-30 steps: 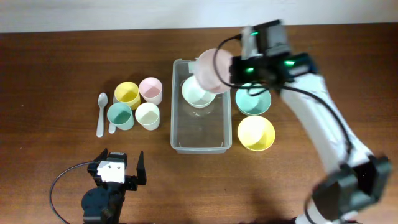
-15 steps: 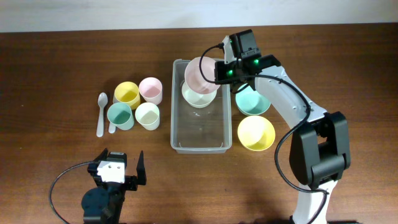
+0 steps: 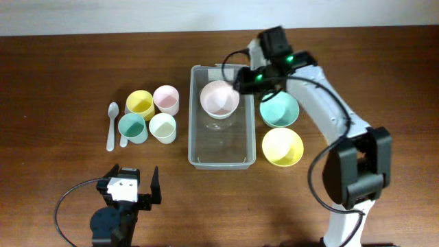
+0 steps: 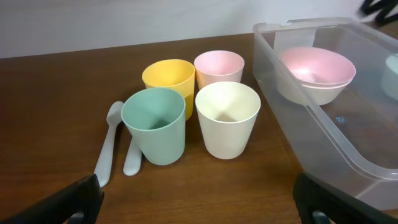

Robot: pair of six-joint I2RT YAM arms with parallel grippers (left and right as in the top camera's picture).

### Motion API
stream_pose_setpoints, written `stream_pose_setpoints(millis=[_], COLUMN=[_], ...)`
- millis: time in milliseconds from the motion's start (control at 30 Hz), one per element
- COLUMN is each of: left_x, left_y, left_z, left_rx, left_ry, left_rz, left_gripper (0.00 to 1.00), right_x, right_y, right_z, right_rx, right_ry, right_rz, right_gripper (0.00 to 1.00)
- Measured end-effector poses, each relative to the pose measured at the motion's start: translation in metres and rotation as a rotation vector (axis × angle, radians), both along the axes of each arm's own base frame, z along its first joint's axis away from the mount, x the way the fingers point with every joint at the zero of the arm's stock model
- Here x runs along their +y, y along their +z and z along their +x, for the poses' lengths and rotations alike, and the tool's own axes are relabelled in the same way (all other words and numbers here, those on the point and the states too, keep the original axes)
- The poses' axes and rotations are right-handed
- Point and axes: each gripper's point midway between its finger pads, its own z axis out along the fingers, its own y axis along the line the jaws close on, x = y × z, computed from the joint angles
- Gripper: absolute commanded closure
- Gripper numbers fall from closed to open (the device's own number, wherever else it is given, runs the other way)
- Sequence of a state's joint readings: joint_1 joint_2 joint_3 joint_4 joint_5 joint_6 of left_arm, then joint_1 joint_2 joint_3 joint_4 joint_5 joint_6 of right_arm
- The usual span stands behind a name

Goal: Pack container
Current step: 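Stack the pink bowl onto the white bowl in the container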

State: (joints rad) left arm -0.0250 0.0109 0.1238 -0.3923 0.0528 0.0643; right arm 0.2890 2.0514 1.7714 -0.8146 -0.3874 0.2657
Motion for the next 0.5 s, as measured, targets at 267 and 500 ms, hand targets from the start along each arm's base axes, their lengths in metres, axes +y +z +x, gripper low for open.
stream_pose_setpoints(millis=[267,500], left_x=[0.0,0.0], left_y=[0.0,0.0], left_z=[0.0,0.0], left_rx=[0.0,0.0], left_ry=[0.0,0.0], left_rz=[0.0,0.0], left_gripper=[0.0,0.0], right_x=[-0.15,-0.215], right_y=[0.072,0.035], right_z=[-0.005,-0.028], right_rx=[0.034,0.17], right_ry=[-0.316,-0.454], right_rz=[-0.063,-0.163], right_gripper=[0.55,0.54])
